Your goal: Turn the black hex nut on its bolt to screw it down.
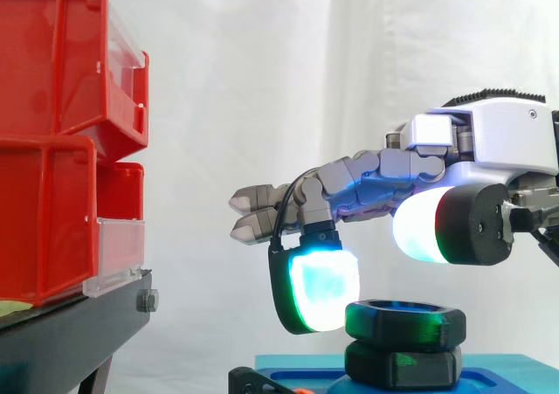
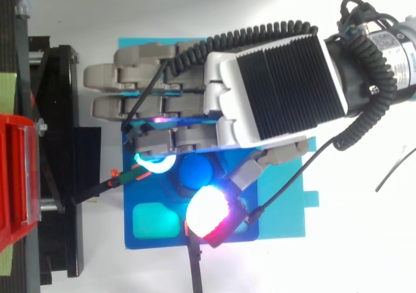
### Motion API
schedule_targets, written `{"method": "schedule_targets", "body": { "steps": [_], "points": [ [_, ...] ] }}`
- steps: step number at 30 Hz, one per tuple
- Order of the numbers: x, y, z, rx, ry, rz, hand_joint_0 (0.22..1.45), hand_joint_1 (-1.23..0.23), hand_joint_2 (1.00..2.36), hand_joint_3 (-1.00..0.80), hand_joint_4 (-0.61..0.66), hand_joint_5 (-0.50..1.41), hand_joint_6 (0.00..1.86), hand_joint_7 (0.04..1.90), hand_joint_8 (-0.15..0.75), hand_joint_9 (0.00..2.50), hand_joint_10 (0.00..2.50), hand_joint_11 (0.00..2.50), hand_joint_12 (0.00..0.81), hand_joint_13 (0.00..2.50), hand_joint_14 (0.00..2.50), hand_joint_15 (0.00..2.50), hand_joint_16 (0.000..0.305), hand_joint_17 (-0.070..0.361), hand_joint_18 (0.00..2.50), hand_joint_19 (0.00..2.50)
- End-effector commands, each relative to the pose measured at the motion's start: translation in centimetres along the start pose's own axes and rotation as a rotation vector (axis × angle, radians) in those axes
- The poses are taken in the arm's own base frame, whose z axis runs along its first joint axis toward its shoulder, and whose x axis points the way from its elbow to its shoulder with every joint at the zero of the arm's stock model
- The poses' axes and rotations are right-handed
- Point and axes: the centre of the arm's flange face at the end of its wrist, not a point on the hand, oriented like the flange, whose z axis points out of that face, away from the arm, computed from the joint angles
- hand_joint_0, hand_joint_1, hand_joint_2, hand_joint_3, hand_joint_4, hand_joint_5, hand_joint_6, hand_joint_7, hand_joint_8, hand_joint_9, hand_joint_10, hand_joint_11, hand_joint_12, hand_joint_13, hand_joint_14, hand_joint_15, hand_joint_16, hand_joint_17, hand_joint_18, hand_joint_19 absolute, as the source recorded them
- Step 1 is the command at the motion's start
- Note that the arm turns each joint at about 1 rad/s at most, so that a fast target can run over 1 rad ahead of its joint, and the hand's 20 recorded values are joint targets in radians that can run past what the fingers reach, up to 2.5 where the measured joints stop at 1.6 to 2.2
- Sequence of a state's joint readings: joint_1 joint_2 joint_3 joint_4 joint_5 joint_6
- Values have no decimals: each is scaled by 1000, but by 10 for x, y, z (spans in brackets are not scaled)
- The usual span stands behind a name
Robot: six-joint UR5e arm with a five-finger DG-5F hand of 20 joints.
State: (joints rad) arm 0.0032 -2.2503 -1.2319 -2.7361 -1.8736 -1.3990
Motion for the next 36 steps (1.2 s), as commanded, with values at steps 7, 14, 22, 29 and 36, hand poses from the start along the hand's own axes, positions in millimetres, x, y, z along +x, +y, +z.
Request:
{"method": "schedule_targets", "body": {
  "steps": [7,14,22,29,36],
  "points": [
    [-5,-12,-5,-14,-22,-8,491,-306,1000,-500,269,-119,554,1353,277,309,0,0,346,83,0,0,49,111,163,136],
    [-9,-1,7,-40,-80,-26,490,-310,1000,-500,273,-110,501,1408,275,315,0,0,346,87,0,0,49,110,166,133],
    [-9,25,24,-58,-122,-32,490,-312,1000,-500,281,-127,503,1196,272,316,0,0,345,87,0,0,49,111,160,134],
    [-3,48,34,-58,-110,-21,490,-314,1000,-500,271,-134,503,1166,269,289,0,0,349,66,0,0,50,112,139,123],
    [10,58,33,-40,-75,-12,491,-315,1000,-500,272,-132,503,1178,268,287,0,0,348,63,0,0,50,112,138,123]
  ]
}}
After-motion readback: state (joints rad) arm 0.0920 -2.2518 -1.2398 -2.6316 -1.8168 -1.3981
